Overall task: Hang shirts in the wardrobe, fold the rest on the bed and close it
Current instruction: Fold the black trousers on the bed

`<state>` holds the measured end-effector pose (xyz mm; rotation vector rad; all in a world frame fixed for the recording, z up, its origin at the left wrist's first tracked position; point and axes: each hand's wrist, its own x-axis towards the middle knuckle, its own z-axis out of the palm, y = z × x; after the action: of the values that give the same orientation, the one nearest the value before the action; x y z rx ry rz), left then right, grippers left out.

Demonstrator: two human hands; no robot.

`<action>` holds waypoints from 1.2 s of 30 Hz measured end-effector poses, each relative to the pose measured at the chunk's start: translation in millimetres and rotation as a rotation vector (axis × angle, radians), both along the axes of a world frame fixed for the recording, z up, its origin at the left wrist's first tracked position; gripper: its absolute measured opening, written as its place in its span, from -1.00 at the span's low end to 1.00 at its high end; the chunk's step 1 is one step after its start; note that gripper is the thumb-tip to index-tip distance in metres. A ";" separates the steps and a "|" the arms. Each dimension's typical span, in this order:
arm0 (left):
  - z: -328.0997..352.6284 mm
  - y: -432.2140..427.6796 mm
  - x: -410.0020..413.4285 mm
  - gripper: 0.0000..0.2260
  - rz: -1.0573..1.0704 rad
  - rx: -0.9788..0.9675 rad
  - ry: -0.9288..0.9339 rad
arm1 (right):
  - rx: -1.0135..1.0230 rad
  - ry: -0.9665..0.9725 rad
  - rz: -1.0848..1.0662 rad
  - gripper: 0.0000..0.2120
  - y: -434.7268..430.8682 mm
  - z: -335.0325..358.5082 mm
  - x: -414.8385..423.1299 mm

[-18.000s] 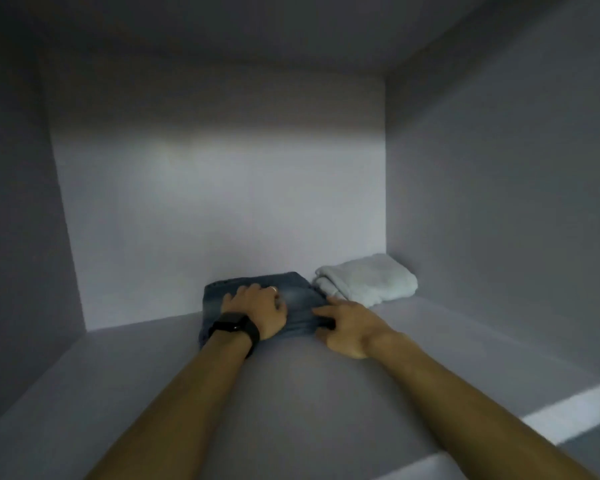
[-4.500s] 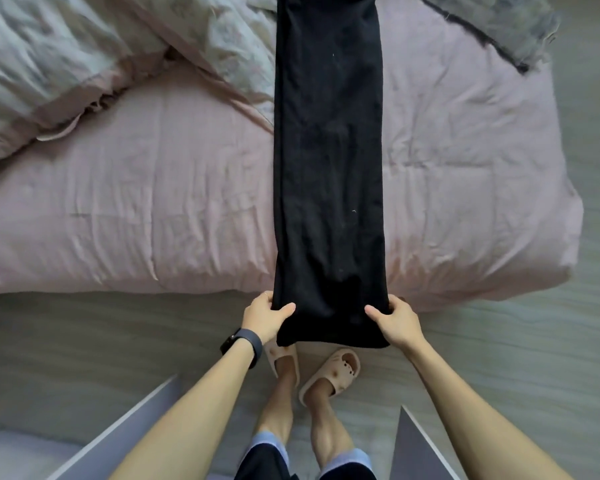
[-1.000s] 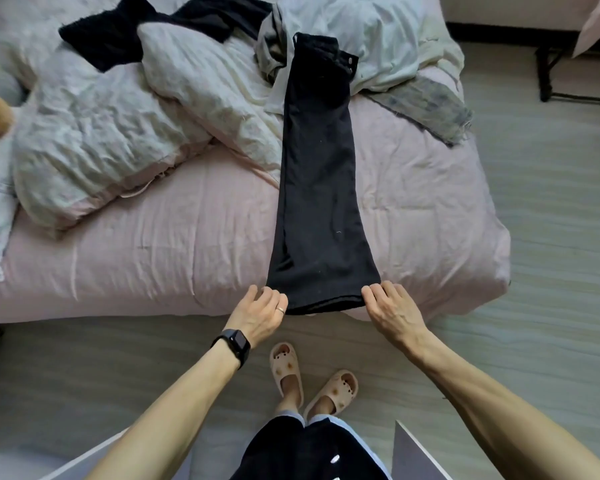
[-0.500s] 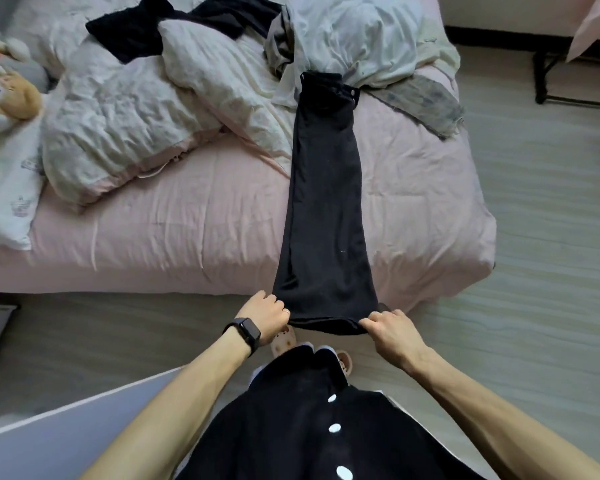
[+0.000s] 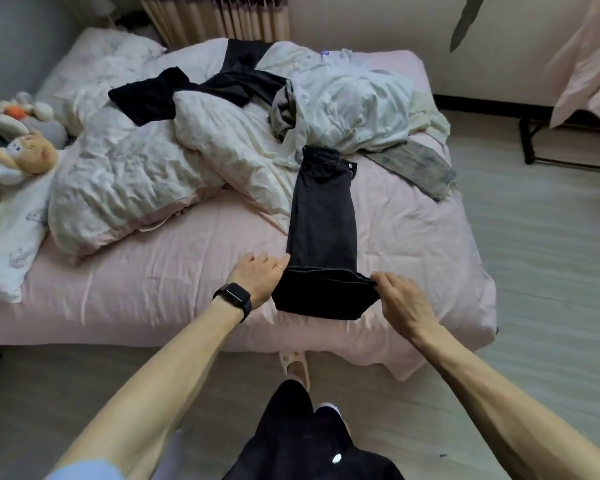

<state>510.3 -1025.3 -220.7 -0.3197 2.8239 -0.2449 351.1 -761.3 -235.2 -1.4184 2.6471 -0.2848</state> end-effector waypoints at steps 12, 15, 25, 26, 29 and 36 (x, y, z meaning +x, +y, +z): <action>-47.2 -140.0 -162.9 -0.73 0.088 0.167 0.068 | 0.110 -0.155 -0.228 -0.90 -142.2 -41.3 -160.6; -66.0 -184.1 -197.8 -0.77 0.091 0.120 0.021 | 0.189 -0.137 -0.248 -0.85 -171.1 -53.9 -201.6; -195.1 -245.9 -269.4 -0.72 0.246 0.316 -0.035 | 0.225 -0.487 -0.344 -0.63 -235.6 -174.8 -239.6; -203.6 -248.4 -272.8 -0.72 0.266 0.329 -0.035 | 0.231 -0.519 -0.330 -0.55 -238.3 -186.9 -235.5; -224.5 -258.4 -278.2 -0.73 0.354 0.353 -0.022 | 0.273 -0.451 -0.113 -0.39 -246.9 -219.4 -217.3; -265.0 -285.0 -270.5 -0.75 0.480 0.340 -0.053 | -0.058 -0.325 -0.210 -0.77 -290.4 -273.4 -220.6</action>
<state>239.8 -1310.3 -485.6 -0.8698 2.5734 0.3184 130.5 -1051.7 -508.6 -1.0057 2.5309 -0.5646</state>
